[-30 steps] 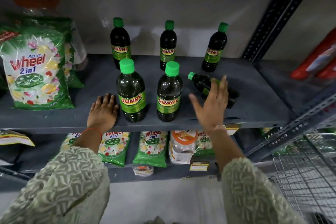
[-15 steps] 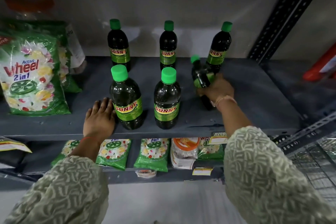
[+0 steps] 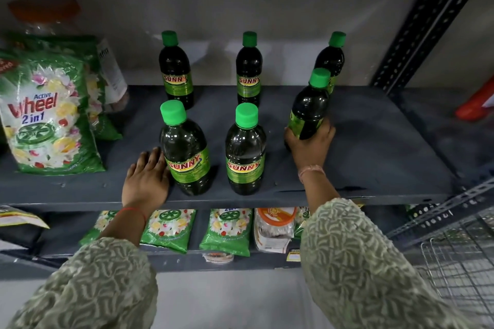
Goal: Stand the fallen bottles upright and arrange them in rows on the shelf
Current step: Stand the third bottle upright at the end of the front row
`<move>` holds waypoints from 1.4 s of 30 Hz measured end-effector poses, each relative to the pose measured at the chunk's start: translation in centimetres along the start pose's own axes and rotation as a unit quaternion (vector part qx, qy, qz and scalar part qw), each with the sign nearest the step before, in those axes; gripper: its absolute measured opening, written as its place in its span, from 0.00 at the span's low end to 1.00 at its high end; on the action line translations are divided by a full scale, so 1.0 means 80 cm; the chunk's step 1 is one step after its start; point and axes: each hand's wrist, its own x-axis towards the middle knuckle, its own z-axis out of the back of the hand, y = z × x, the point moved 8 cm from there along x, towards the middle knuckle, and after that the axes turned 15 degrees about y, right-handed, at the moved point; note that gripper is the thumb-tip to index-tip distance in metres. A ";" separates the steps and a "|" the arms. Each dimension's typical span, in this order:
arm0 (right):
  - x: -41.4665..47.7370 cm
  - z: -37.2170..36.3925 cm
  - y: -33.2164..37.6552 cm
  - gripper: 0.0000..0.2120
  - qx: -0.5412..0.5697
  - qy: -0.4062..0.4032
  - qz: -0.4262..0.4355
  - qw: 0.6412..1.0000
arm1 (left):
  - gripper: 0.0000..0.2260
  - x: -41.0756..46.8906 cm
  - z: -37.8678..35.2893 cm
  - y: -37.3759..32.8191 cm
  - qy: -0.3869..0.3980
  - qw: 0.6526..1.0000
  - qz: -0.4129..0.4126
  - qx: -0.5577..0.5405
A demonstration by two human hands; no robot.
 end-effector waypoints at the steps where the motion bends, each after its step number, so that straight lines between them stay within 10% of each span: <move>1: -0.002 -0.002 -0.005 0.38 0.025 0.018 -0.003 1.000 | 0.23 0.001 0.000 0.001 0.000 1.000 0.000 0.003; 7: -0.001 -0.007 -0.004 0.51 -0.030 0.038 -0.009 0.999 | 0.23 0.001 0.000 0.000 0.003 1.000 0.001 0.000; 13: 0.010 -0.008 -0.035 0.29 0.092 0.144 -0.072 0.983 | 0.23 0.001 -0.001 0.001 0.002 1.000 0.000 0.003; 18: 0.021 -0.009 -0.045 0.35 0.083 0.256 -0.075 0.960 | 0.23 -0.001 0.002 -0.001 -0.001 1.000 0.001 -0.008; 22: 0.014 -0.017 -0.023 0.59 0.000 0.147 -0.064 0.987 | 0.23 0.001 0.001 -0.001 0.000 1.000 0.002 -0.003; 29: 0.003 -0.014 -0.021 0.30 0.006 0.073 -0.041 0.996 | 0.23 -0.001 0.001 0.000 0.001 1.000 0.002 -0.008; 35: 0.016 -0.025 -0.032 0.38 -0.008 0.244 -0.071 0.967 | 0.23 0.001 0.001 0.001 0.003 1.000 0.007 -0.007; 38: 0.006 -0.020 -0.020 0.49 0.045 0.189 -0.076 0.978 | 0.23 0.000 0.001 0.001 0.000 1.000 0.006 -0.010; 42: -0.009 -0.015 -0.010 0.33 0.007 0.105 -0.059 0.993 | 0.23 0.002 0.001 0.001 -0.007 1.000 0.003 -0.008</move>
